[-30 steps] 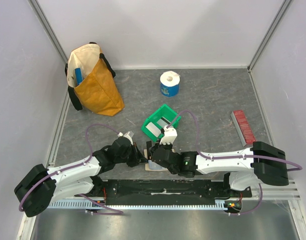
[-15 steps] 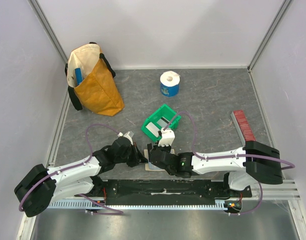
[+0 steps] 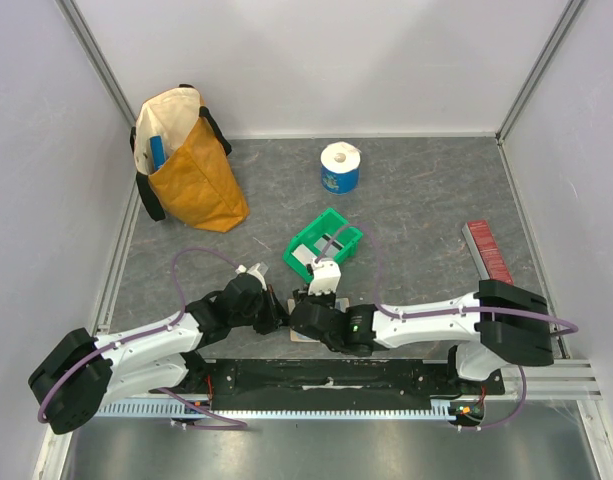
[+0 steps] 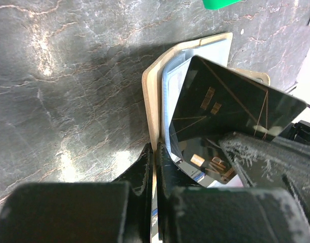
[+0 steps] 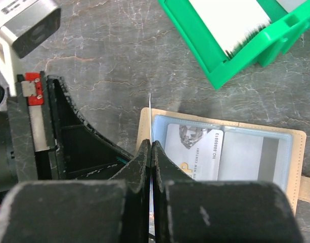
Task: Put the credit cards into the card holder
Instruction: Turn over the card slot in the card holder.
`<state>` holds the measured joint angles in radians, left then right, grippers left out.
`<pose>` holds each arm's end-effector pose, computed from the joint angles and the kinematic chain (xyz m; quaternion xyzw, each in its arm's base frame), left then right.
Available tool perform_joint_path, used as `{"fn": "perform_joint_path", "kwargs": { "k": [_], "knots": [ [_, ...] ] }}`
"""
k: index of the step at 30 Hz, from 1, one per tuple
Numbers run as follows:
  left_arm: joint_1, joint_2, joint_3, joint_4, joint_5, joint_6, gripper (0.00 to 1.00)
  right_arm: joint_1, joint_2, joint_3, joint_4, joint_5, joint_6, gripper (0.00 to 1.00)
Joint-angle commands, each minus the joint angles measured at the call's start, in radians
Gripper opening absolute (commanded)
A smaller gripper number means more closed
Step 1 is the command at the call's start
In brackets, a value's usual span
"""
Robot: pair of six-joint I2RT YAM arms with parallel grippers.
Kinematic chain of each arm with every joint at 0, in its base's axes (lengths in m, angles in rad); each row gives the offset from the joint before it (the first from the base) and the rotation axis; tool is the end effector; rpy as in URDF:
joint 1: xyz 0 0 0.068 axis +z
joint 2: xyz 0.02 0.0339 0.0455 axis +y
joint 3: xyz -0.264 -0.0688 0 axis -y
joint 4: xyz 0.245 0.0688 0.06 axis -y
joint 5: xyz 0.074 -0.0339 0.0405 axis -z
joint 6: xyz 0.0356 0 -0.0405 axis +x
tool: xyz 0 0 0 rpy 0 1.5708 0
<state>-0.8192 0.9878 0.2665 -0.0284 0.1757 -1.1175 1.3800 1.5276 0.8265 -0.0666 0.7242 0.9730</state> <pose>0.1170 -0.1344 0.1428 -0.1011 0.9084 -0.3732 0.1590 0.0814 0.2969 0.1952 -0.0384 0.8710 0.2122 0.4415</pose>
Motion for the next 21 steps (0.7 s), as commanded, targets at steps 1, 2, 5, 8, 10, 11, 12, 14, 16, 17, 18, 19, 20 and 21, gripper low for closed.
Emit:
{"fn": "perform_joint_path", "kwargs": {
  "k": [1, 2, 5, 8, 10, 11, 12, 14, 16, 17, 18, 19, 20, 21],
  "knots": [
    [0.003, -0.018, 0.017, 0.013, 0.002, -0.013, 0.02, 0.047, 0.043, 0.097, -0.084, 0.092, -0.011, 0.00],
    [0.003, -0.018, 0.017, 0.015, 0.002, -0.011, 0.02, 0.059, 0.055, 0.118, -0.111, 0.118, -0.008, 0.00],
    [0.003, -0.018, 0.014, 0.015, 0.002, -0.015, 0.02, 0.096, 0.086, 0.174, -0.185, 0.182, -0.005, 0.00],
    [0.003, -0.017, 0.014, 0.019, 0.004, -0.016, 0.02, 0.114, 0.115, 0.207, -0.213, 0.195, 0.003, 0.00],
    [0.003, -0.017, 0.016, 0.019, 0.004, -0.015, 0.02, 0.122, 0.118, 0.217, -0.217, 0.195, 0.010, 0.00],
    [0.002, -0.020, 0.014, 0.018, 0.004, -0.015, 0.02, 0.123, 0.120, 0.220, -0.217, 0.196, 0.010, 0.00],
    [0.002, -0.021, 0.014, 0.019, 0.002, -0.016, 0.02, 0.123, 0.123, 0.223, -0.222, 0.201, 0.010, 0.00],
    [0.002, -0.021, 0.011, 0.019, 0.001, -0.019, 0.02, 0.123, 0.135, 0.240, -0.255, 0.210, 0.016, 0.00],
    [0.003, -0.023, 0.011, 0.019, 0.002, -0.018, 0.02, 0.125, 0.150, 0.258, -0.301, 0.219, 0.023, 0.00],
    [0.002, -0.024, 0.011, 0.019, 0.001, -0.018, 0.02, 0.126, 0.160, 0.269, -0.326, 0.225, 0.029, 0.00],
    [0.002, -0.021, 0.013, 0.018, 0.001, -0.018, 0.02, 0.134, 0.167, 0.281, -0.352, 0.237, 0.035, 0.00],
    [0.005, -0.023, 0.013, 0.019, 0.001, -0.018, 0.02, 0.140, 0.175, 0.295, -0.384, 0.262, 0.042, 0.00],
    [0.002, -0.021, 0.013, 0.018, 0.001, -0.016, 0.02, 0.146, 0.183, 0.312, -0.425, 0.282, 0.050, 0.00],
    [0.003, -0.018, 0.013, 0.019, 0.001, -0.016, 0.02, 0.152, 0.190, 0.330, -0.465, 0.309, 0.065, 0.00]
  ]
}}
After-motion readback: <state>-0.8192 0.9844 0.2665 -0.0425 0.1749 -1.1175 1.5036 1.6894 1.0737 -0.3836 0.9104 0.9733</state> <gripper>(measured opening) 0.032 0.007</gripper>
